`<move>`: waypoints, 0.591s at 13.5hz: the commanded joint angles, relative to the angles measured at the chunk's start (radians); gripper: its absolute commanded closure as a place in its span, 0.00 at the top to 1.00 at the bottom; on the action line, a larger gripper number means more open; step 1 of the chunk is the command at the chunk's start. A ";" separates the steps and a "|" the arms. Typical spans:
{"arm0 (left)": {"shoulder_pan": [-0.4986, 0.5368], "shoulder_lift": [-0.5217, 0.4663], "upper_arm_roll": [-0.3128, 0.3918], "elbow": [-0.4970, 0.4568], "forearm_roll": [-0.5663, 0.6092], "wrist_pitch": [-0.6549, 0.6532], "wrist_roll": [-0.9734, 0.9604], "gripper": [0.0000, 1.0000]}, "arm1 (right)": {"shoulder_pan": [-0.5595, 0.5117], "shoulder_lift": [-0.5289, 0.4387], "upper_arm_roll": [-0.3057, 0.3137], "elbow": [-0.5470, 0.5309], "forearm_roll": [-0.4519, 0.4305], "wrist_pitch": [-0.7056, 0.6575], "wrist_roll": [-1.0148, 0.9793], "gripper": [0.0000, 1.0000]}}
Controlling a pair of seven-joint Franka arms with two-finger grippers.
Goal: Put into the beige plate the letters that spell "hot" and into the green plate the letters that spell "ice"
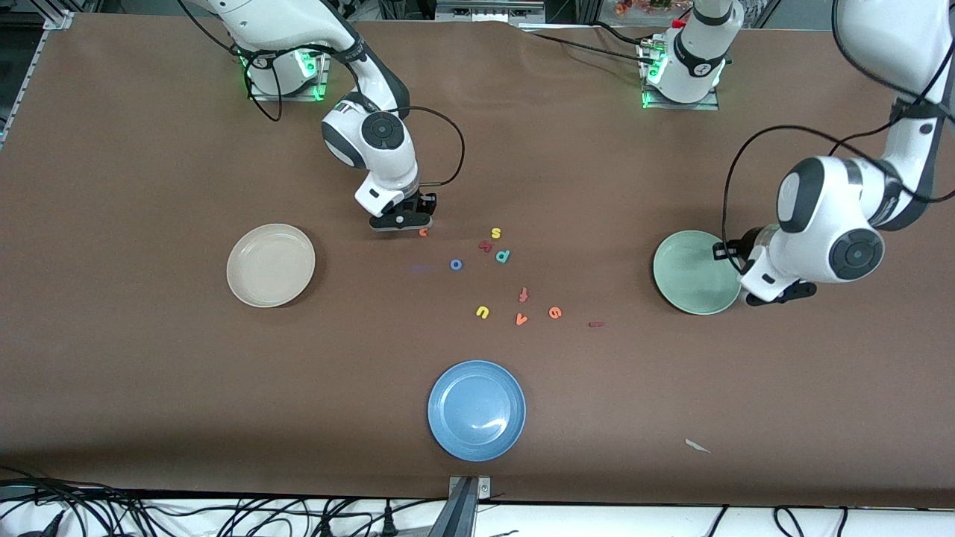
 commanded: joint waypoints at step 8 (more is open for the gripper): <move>-0.008 0.028 -0.025 0.026 0.013 0.040 -0.009 1.00 | 0.006 -0.008 -0.005 0.004 -0.040 0.005 0.020 0.00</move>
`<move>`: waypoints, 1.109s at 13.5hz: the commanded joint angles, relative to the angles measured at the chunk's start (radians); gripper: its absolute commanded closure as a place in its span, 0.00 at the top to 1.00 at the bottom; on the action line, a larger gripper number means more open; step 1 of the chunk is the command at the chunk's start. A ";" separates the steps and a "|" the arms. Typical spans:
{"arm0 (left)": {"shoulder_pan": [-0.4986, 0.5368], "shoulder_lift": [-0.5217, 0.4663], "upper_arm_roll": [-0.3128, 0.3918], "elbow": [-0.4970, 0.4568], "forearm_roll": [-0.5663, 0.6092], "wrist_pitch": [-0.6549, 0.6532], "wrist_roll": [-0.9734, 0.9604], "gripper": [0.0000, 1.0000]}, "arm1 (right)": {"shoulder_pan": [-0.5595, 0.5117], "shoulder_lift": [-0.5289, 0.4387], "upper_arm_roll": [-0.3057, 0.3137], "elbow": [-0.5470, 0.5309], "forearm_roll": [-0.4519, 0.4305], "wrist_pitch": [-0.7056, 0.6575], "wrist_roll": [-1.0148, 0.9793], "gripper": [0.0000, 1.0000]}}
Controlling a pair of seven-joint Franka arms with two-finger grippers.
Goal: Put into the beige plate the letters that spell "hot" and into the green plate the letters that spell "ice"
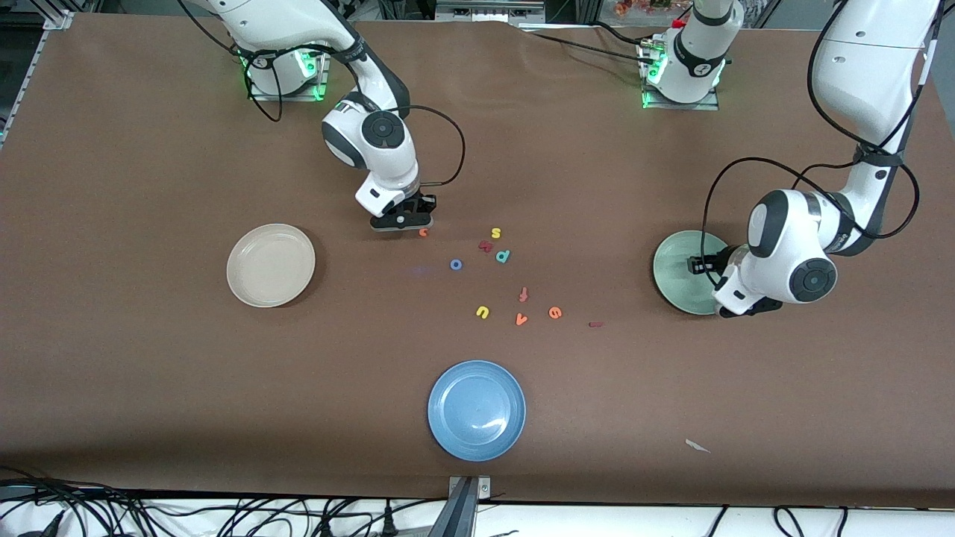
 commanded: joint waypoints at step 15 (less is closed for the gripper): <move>-0.168 0.180 -0.115 0.313 -0.013 0.232 -1.199 1.00 | -0.373 -0.265 -0.059 -0.018 -0.026 -0.264 -0.711 0.00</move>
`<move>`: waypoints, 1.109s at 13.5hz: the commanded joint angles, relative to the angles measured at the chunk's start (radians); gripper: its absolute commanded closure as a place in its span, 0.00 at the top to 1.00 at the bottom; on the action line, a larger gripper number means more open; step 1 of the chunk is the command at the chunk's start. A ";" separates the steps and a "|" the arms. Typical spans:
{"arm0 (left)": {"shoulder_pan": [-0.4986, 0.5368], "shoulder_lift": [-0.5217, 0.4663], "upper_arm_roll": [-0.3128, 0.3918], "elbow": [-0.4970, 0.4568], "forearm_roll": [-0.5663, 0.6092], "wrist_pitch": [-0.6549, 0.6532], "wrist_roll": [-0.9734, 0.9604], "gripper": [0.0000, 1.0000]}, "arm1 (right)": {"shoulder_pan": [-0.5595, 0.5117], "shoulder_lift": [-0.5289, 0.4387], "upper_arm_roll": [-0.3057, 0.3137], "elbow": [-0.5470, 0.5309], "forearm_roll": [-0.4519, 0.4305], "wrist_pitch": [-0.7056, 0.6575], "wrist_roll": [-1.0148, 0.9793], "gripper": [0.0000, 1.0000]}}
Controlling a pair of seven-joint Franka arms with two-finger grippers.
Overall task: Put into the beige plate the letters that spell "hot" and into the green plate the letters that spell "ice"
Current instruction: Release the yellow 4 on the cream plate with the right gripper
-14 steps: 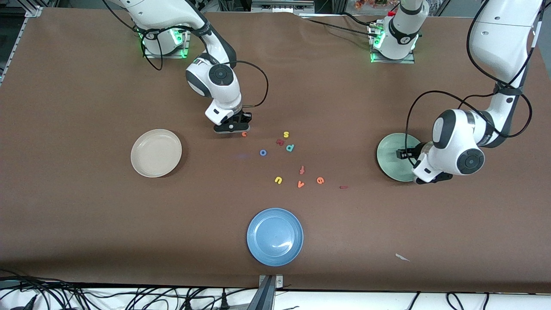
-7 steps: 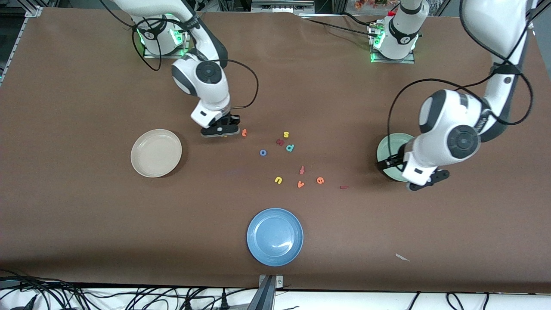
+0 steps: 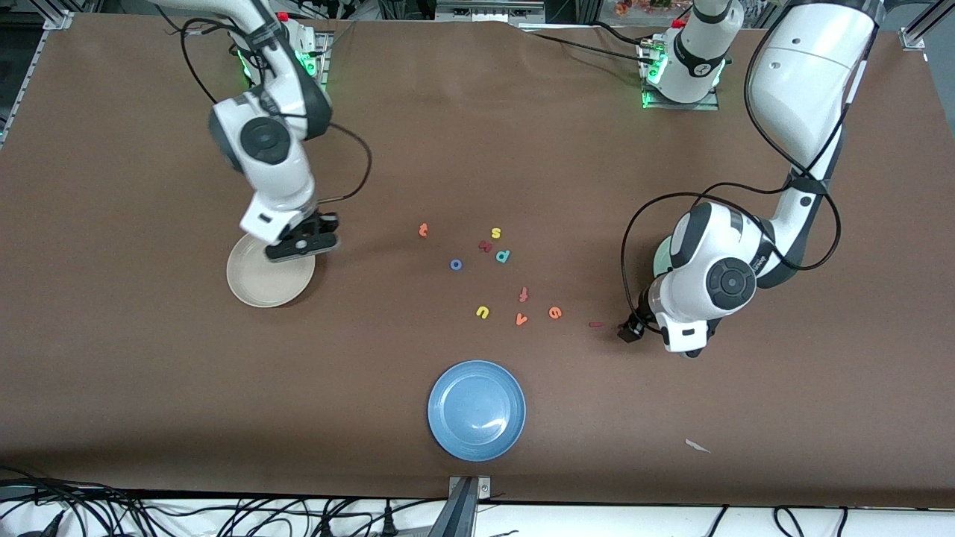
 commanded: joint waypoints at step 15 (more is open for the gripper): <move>-0.117 0.175 0.022 0.153 0.106 0.075 -0.555 0.70 | 0.146 0.067 0.009 0.044 0.191 0.017 0.171 1.00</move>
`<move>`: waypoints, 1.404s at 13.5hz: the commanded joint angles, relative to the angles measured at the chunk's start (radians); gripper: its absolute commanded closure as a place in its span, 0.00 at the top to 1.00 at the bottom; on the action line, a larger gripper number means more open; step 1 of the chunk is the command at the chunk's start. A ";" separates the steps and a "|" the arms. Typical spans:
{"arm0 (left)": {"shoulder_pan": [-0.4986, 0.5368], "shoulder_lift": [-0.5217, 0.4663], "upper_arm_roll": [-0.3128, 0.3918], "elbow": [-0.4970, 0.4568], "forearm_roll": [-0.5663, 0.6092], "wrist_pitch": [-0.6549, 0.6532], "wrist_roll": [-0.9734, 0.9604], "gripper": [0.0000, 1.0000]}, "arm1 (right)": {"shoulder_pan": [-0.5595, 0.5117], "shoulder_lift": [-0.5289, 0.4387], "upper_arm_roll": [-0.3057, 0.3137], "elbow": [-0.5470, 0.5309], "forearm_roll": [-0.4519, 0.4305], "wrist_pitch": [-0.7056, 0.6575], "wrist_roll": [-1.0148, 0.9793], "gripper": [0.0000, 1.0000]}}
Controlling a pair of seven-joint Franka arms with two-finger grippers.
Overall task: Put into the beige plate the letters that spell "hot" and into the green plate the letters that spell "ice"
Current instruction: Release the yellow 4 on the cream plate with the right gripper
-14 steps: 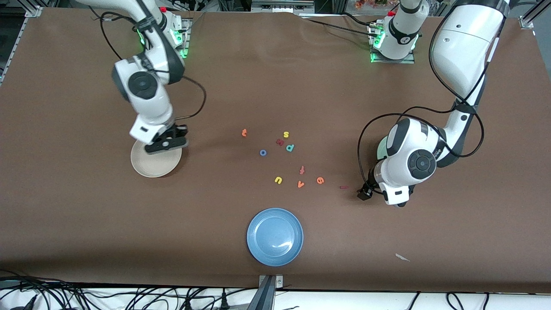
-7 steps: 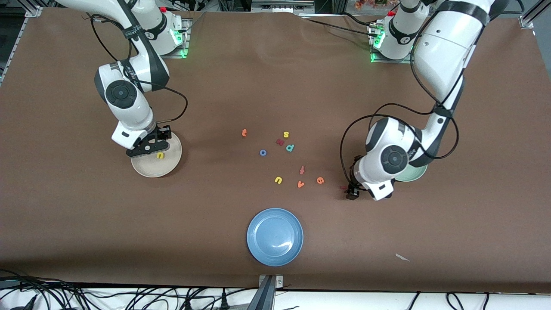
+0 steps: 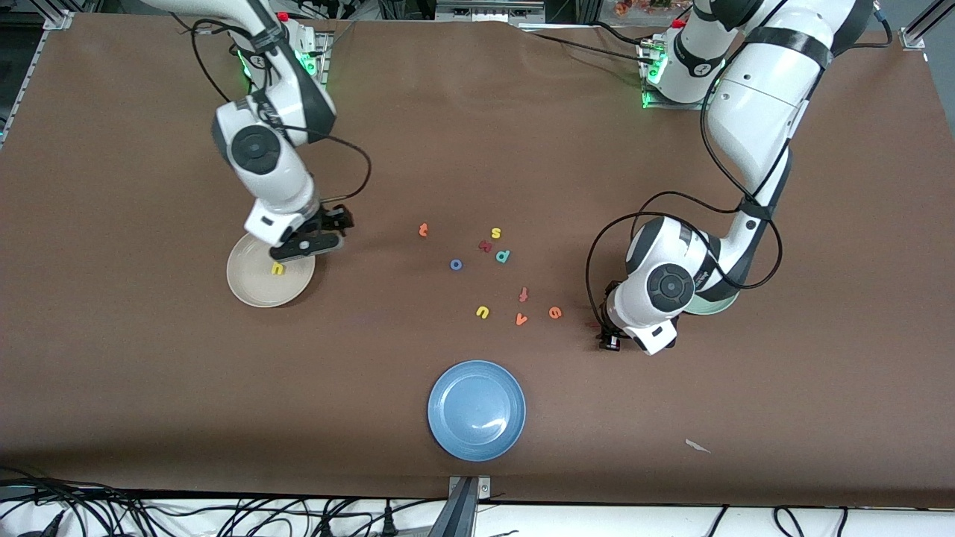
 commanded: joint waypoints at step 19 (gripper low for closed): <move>0.022 -0.025 0.006 0.066 0.039 -0.104 0.177 0.00 | 0.316 0.287 -0.043 0.127 -0.039 0.207 0.570 0.85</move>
